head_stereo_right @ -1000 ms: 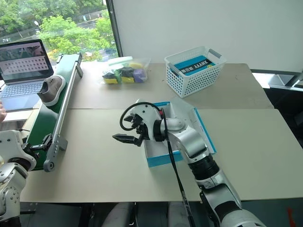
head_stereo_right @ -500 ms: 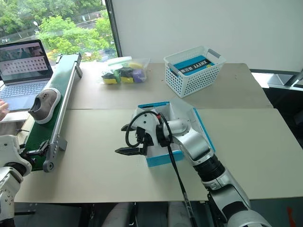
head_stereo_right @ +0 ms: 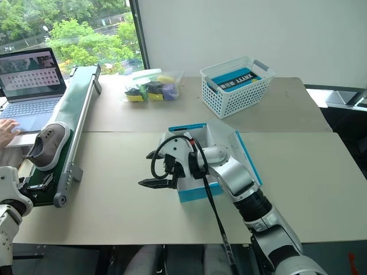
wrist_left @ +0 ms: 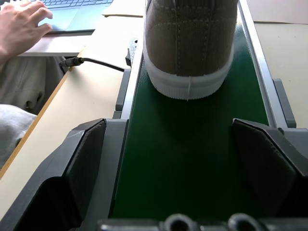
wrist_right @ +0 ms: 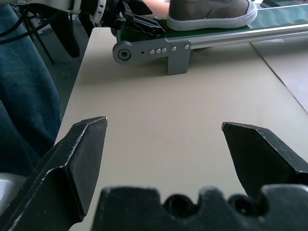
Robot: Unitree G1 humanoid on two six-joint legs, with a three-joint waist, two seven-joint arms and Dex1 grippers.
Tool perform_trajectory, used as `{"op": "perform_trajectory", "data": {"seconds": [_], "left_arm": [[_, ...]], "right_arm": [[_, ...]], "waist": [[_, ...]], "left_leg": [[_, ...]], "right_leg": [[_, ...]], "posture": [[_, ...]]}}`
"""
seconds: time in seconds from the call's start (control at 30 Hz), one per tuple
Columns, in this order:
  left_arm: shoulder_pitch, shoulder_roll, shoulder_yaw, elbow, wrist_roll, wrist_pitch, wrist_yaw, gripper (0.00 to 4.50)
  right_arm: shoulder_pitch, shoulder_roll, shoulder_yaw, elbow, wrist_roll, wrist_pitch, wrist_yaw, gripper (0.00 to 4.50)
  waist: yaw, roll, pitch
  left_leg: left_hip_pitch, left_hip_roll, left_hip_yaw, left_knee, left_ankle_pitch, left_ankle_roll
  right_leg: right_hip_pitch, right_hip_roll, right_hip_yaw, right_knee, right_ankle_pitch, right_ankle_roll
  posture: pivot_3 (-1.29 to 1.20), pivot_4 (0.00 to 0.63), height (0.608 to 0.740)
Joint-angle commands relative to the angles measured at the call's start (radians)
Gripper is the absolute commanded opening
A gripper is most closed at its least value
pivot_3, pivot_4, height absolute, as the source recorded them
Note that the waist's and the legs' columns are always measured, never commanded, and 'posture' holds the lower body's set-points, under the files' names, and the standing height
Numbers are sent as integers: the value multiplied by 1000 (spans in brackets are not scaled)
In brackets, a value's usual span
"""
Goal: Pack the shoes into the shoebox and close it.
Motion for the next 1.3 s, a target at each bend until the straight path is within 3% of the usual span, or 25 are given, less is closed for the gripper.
{"op": "perform_trajectory", "data": {"seconds": [0.03,0.43,0.53,0.63,0.87,0.97,1.13,1.3], "left_arm": [[-11,2,-11,18,10,-11,0,4457],[-45,-46,-23,9,-39,6,-10,4457],[-57,-63,-8,3,-66,20,-5,3724],[-66,-67,0,0,-80,33,2,2686],[-84,-63,7,-12,-105,61,22,2456],[-104,-77,12,-61,-75,-21,59,2456],[-133,-112,-85,-225,45,-191,118,2456],[-132,-180,-338,-386,54,-130,85,2456]], "right_arm": [[-2,6,-25,-47,18,12,-11,4500],[-7,5,-36,-45,21,22,-21,4500],[-12,5,-43,-41,24,26,-23,4500],[-19,8,-50,-35,25,28,-25,4500],[-34,13,-60,-16,18,22,-29,4500],[-37,14,-62,-11,15,20,-34,4500],[-89,78,-128,79,24,90,-145,4500],[-207,246,-387,230,224,459,-339,4500]], "waist": [[1,0,0],[14,0,0],[16,0,0],[21,1,0],[22,1,-1],[23,0,-1],[23,-5,-1],[22,-5,-1]], "left_leg": [[0,0,0,0,0,0],[1,0,0,0,0,0],[1,0,1,0,0,0],[2,0,1,0,0,0],[5,0,3,0,0,0],[5,0,3,0,0,0],[0,0,3,0,0,0],[-1,0,2,0,0,0]], "right_leg": [[0,0,0,0,0,0],[1,0,0,0,0,0],[1,0,0,0,0,0],[1,0,0,0,0,0],[4,0,0,0,0,0],[4,0,0,0,0,0],[0,0,0,0,1,0],[0,-1,2,0,1,0]], "posture": [[0,150,725],[0,150,725],[0,150,725],[0,150,725],[0,150,725],[0,150,725],[0,150,725],[0,150,725]]}}
